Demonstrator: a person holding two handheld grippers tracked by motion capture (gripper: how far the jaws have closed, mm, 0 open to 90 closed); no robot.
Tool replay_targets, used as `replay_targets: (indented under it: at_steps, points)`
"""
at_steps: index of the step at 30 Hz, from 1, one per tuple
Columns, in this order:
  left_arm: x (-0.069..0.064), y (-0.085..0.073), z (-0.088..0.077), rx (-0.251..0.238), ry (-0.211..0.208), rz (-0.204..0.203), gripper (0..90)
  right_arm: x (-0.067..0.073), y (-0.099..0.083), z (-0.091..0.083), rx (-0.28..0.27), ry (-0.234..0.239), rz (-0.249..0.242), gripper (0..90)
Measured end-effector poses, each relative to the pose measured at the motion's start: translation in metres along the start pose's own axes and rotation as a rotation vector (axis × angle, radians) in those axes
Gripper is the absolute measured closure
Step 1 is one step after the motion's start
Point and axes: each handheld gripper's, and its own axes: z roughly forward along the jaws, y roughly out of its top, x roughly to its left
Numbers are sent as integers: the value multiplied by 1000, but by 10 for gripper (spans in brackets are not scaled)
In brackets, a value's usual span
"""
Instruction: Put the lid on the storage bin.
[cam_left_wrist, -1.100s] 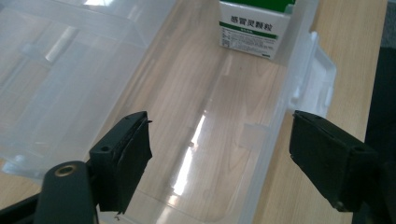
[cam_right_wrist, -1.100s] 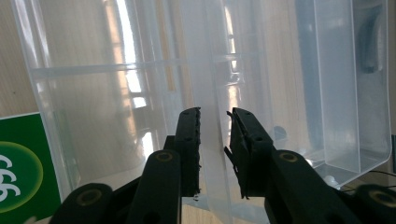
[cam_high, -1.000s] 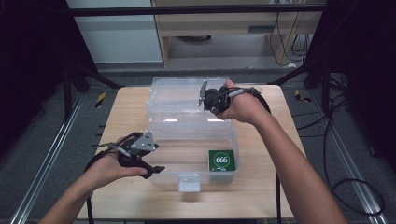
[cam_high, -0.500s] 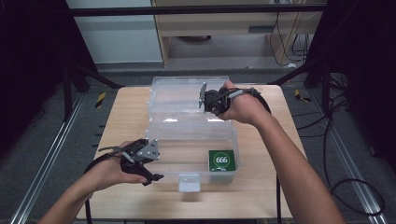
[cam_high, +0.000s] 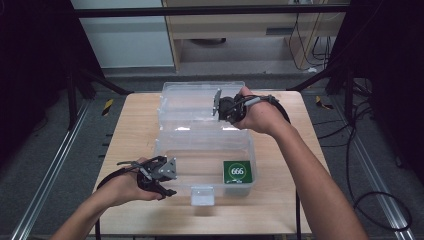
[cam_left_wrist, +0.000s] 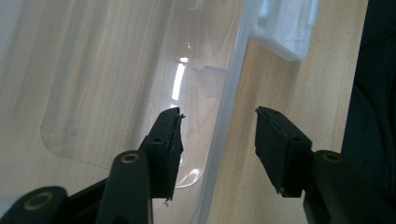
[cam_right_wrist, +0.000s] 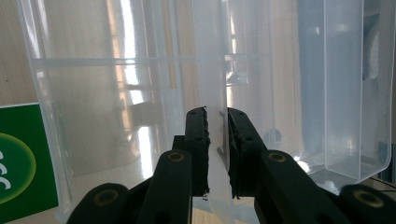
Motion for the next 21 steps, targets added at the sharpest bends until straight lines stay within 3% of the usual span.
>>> replay_targets:
  at_steps: [6, 15, 21]
  points:
    - [1, 0, 5, -12, -17, -5, 636, -1, 0, 1, -5, 6, -1, 799]
    - [1, 0, 6, -11, -1, -6, 779, -2, 0, 1, -14, 15, 5, 802]
    - [3, -1, 6, -15, -21, -32, 795, -2, 2, 1, -9, 17, 5, 809]
